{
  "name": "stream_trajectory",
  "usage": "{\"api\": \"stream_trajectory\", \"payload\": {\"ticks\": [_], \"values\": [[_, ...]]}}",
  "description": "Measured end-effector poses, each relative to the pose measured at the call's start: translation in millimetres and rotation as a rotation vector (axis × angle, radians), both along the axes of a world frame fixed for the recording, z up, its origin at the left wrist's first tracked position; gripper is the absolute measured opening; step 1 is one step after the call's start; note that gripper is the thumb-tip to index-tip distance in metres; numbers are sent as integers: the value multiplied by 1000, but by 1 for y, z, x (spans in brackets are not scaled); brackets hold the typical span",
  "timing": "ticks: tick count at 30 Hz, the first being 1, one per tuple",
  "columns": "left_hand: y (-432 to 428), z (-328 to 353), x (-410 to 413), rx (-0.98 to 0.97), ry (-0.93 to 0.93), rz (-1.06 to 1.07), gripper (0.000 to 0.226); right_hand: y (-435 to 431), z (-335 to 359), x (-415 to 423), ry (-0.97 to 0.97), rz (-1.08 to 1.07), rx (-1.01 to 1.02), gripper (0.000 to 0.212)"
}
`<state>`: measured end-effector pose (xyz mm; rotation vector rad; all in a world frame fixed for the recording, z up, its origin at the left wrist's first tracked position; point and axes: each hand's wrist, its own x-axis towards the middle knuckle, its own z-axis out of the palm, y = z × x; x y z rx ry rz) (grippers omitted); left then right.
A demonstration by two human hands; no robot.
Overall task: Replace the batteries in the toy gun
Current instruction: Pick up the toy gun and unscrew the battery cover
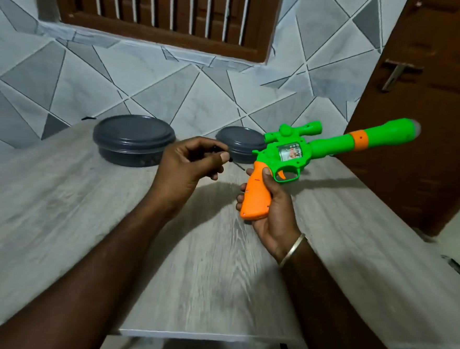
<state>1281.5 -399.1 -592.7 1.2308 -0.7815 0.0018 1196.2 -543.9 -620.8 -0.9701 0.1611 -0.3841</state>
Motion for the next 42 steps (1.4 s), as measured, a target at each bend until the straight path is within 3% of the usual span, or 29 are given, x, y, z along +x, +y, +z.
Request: {"api": "stream_trajectory", "payload": {"ticks": [4,11,30,42], "values": [[-2,2,-10,61,-151,-15,15,1,-1,1,-14,-29,8,38],[-14,-8,-21,131,-217,-11,10,2,-10,0,2,-51,61,46],[-18,-14,-27,169,-255,76,14,3,-10,-2,5,-80,81,36],[-18,-17,-32,231,-585,293,24,5,-7,-5,3,-115,112,26]]}}
